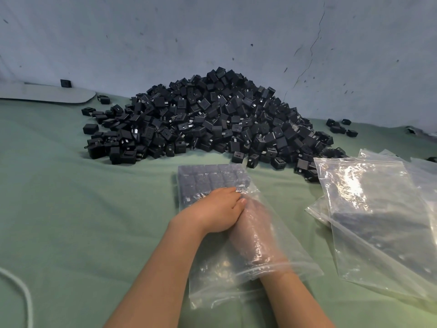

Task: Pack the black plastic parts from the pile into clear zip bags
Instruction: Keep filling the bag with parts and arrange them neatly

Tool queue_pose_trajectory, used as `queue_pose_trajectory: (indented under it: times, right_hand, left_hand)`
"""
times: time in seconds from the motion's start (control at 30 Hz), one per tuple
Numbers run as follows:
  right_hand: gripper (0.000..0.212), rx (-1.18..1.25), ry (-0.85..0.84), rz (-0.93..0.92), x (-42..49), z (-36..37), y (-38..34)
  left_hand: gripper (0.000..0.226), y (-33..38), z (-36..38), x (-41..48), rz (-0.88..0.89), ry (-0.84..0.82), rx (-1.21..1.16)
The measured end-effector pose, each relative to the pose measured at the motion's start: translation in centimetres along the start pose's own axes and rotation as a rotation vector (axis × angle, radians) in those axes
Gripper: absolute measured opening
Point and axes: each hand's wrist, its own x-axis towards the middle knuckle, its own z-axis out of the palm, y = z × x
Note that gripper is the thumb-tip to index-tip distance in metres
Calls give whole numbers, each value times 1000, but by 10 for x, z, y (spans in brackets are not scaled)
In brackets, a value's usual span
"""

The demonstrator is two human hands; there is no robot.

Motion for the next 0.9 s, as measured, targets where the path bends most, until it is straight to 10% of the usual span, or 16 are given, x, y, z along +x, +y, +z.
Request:
queue_pose_trajectory:
  times: [0.17,0.37,0.53,0.9]
  right_hand:
    - [51,-174,-262,-272,-34,-30,0]
    - [34,627,-499,-498,-103,-132,27]
    - [27,746,98,-182,-8,-124,20]
    - [52,385,-60,337,133,-16,11]
  left_hand:
    - [47,-2,-1,-1,7,-26,4]
    - [39,-2,3,0,9,52,99]
    - [36,-6,11,10,-5,305,67]
    - [38,-19,9,17,-157,657,-206]
